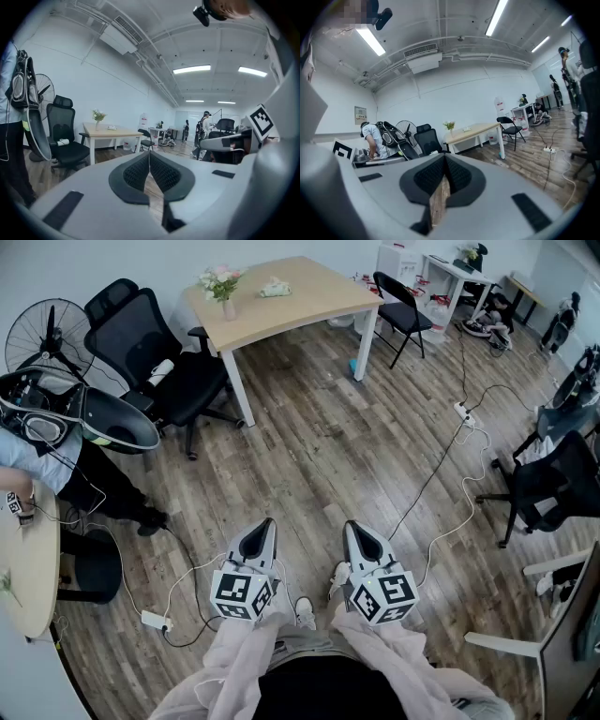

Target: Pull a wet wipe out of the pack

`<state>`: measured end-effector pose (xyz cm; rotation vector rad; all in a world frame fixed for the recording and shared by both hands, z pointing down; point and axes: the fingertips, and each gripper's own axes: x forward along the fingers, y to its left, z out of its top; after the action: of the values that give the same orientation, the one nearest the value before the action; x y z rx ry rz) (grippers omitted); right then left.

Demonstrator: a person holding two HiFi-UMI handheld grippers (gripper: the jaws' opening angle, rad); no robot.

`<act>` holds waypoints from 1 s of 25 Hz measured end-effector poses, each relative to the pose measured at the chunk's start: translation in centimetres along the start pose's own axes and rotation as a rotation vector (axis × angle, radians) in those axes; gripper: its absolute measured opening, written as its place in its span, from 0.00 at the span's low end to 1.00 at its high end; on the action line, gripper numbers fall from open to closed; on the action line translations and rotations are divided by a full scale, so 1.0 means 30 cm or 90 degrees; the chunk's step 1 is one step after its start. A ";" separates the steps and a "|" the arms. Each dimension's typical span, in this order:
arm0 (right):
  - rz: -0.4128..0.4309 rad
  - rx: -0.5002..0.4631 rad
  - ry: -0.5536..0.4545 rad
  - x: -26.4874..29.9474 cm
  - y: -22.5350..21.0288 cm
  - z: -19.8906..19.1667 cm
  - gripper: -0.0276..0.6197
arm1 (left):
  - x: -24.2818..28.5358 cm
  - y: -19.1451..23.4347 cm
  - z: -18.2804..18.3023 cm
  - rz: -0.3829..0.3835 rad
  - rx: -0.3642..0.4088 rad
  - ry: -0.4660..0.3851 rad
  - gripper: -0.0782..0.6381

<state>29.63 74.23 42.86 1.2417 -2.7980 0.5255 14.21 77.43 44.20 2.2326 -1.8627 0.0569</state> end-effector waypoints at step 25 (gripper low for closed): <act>-0.057 0.011 -0.003 -0.059 0.091 -0.079 0.06 | -0.137 0.002 -0.027 -0.023 -0.014 -0.003 0.13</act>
<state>28.60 77.95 44.00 1.3669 -2.7318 0.5437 13.48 81.54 44.28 2.2531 -1.8161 0.0240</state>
